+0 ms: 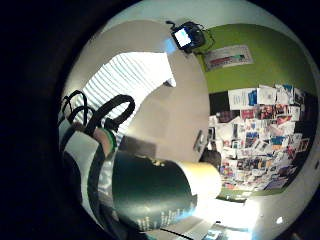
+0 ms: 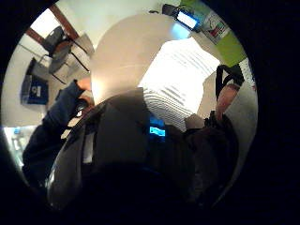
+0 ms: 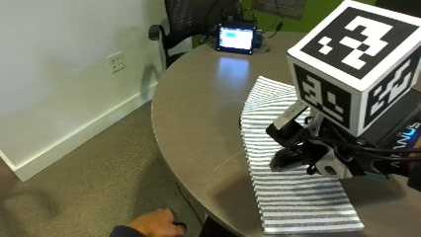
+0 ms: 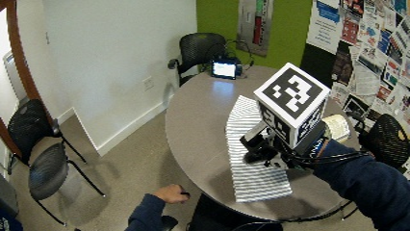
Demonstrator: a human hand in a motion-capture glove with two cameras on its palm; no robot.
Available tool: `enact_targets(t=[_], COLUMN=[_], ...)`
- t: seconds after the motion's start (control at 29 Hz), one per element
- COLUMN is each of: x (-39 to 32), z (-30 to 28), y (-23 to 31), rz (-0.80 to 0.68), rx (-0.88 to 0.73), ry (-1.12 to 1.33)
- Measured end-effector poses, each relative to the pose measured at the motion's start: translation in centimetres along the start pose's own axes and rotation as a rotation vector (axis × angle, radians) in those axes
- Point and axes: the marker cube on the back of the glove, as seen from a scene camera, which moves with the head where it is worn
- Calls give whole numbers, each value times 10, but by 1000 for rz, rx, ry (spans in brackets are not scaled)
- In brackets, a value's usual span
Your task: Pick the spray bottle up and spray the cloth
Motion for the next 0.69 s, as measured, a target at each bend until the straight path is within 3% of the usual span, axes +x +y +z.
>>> enact_targets(t=[0.69], x=[-21], z=[6], y=[-5], rz=[-162], rx=[-72], ry=[152])
